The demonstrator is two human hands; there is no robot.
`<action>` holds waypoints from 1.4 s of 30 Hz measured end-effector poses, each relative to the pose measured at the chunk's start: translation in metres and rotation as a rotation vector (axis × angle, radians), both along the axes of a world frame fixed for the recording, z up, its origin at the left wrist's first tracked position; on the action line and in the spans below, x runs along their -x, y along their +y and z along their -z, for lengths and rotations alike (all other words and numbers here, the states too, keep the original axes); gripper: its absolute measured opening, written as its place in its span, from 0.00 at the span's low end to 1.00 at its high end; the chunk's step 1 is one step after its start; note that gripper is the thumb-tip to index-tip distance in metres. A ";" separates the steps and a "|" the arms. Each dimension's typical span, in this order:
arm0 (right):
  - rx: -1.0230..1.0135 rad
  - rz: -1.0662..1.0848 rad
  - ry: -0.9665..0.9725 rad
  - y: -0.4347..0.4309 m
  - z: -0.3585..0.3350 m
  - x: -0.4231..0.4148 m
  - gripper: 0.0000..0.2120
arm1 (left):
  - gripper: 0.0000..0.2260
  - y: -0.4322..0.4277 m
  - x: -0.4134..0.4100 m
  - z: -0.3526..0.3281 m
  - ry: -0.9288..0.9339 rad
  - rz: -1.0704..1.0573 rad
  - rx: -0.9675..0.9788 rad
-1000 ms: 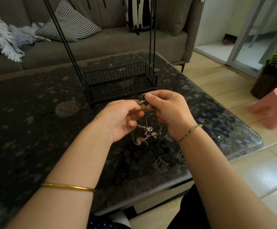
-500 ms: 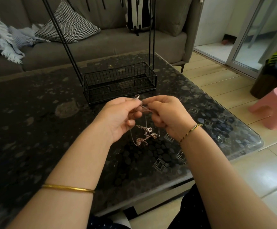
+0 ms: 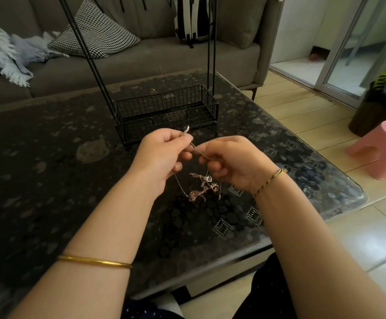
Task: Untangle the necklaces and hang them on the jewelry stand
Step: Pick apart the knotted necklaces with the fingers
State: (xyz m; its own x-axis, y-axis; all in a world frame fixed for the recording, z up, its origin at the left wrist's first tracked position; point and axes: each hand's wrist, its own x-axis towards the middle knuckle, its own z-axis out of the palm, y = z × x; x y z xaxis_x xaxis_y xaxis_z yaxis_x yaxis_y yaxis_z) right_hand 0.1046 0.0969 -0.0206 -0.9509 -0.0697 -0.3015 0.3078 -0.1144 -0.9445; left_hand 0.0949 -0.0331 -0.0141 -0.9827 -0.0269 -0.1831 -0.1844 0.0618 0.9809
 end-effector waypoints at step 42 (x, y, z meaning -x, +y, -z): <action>-0.694 0.066 0.387 0.008 0.005 -0.001 0.05 | 0.13 -0.002 0.001 -0.007 -0.178 -0.095 -0.208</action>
